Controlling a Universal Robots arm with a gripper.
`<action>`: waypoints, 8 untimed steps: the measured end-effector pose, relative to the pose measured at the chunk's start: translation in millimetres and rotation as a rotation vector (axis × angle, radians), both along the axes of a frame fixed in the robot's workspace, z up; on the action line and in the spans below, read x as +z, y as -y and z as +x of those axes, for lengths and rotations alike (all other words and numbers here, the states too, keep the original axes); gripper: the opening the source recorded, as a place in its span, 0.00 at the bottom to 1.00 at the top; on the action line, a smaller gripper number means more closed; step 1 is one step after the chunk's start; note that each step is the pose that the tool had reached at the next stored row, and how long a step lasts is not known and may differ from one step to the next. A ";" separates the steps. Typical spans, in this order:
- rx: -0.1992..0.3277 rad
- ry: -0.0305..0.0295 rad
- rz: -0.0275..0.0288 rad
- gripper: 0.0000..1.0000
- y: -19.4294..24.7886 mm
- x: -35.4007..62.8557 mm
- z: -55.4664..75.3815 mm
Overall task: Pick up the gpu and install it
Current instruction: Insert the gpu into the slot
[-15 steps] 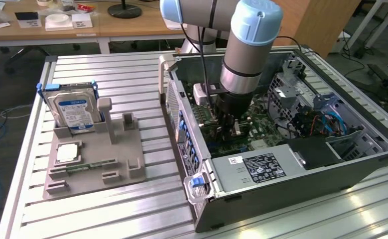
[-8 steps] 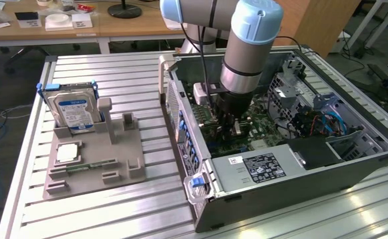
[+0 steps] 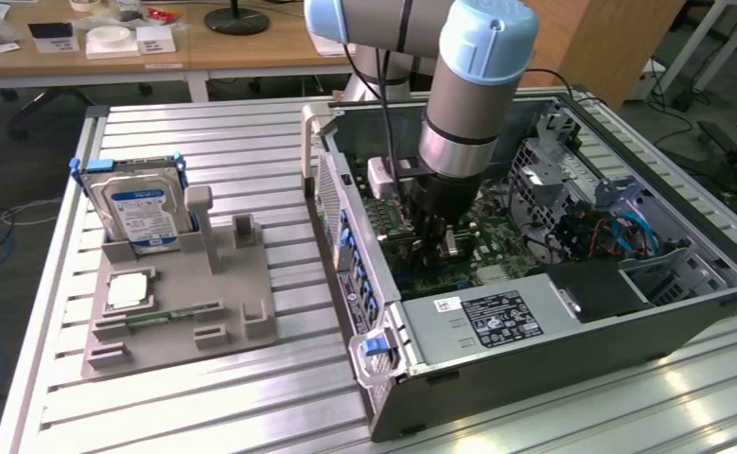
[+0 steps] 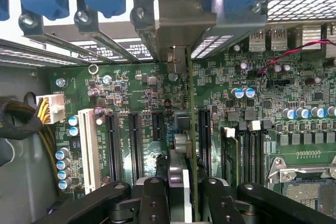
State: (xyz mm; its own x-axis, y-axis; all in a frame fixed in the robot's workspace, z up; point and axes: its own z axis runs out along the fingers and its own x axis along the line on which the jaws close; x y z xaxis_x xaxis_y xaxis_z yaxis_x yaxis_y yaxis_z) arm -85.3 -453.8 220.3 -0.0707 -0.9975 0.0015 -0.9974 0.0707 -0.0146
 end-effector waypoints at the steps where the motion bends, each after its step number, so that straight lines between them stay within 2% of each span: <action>1: 0.000 -0.0008 -0.0001 0.29 0.0 0.0 0.8; 8: 0.000 -0.0028 0.0003 0.29 0.4 -0.1 2.3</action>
